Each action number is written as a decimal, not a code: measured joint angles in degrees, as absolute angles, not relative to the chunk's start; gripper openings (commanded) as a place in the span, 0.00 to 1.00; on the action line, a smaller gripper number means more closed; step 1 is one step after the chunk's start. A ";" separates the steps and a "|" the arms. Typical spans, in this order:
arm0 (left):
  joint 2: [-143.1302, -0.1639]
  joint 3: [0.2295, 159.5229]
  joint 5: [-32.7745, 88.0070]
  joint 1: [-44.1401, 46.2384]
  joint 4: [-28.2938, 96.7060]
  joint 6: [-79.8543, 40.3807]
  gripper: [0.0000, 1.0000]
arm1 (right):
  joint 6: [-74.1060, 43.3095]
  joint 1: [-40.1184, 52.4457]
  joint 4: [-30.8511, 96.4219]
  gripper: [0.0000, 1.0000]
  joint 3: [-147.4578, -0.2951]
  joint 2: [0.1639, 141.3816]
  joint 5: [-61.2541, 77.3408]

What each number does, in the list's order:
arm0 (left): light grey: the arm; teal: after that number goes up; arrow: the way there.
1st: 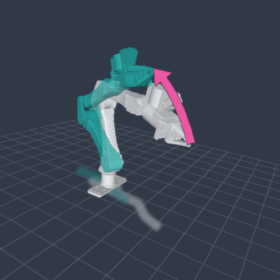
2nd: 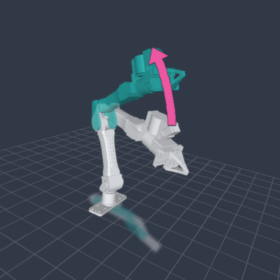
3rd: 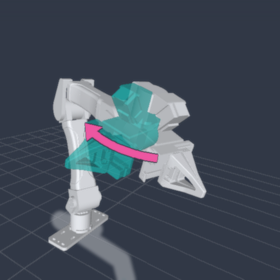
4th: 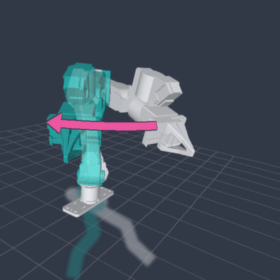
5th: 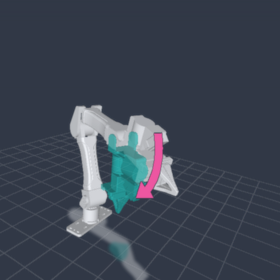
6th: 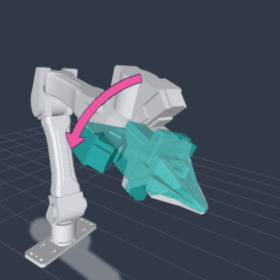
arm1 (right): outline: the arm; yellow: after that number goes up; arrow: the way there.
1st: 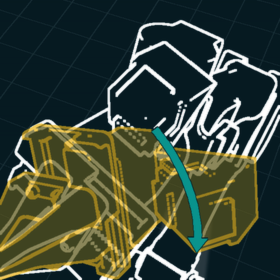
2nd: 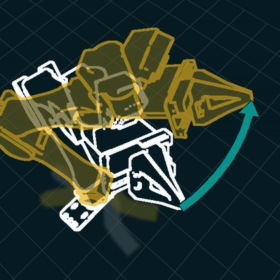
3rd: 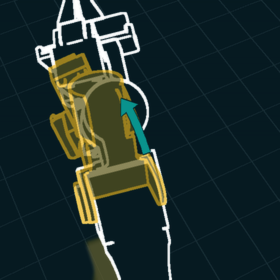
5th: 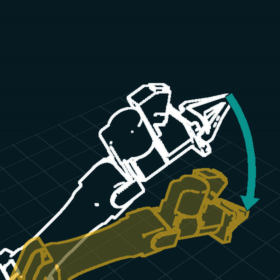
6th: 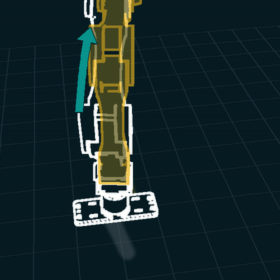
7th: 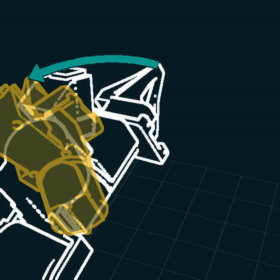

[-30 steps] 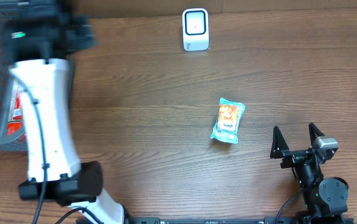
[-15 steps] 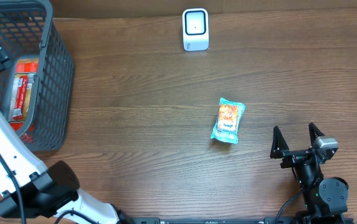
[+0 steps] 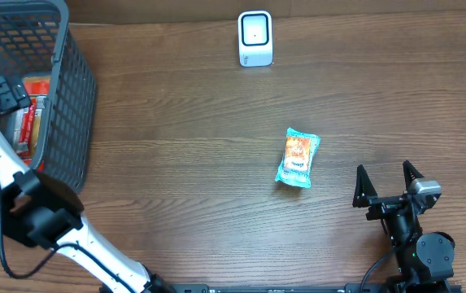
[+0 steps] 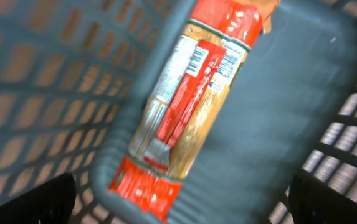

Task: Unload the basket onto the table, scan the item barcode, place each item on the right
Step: 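Reach the left gripper back into the basket toward the red packets, then grasp the long red-and-tan snack packet and lift it out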

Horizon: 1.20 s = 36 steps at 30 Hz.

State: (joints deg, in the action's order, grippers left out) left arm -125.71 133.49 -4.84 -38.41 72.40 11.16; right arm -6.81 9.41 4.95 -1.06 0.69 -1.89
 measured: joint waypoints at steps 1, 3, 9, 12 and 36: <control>-126.76 133.49 -4.82 -38.41 71.90 11.92 0.99 | -6.81 9.41 4.95 1.00 -1.06 0.69 -1.89; -129.25 133.49 -4.69 -38.44 70.85 13.69 1.00 | -6.83 9.41 4.97 1.00 -1.06 0.69 -1.89; -136.11 133.45 -3.33 -39.59 67.85 18.48 1.00 | -6.81 9.41 4.97 1.00 -1.06 0.69 -1.89; -138.61 133.45 -1.72 -40.73 66.65 20.64 0.99 | -6.81 9.41 4.97 1.00 -1.06 0.69 -1.89; -145.43 133.51 5.74 -43.66 64.97 24.47 0.55 | -6.81 9.41 4.97 1.00 -1.06 0.69 -1.89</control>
State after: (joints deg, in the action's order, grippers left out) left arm -145.43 133.51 5.74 -43.66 64.97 24.47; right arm -6.81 9.41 4.97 -1.06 0.69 -1.89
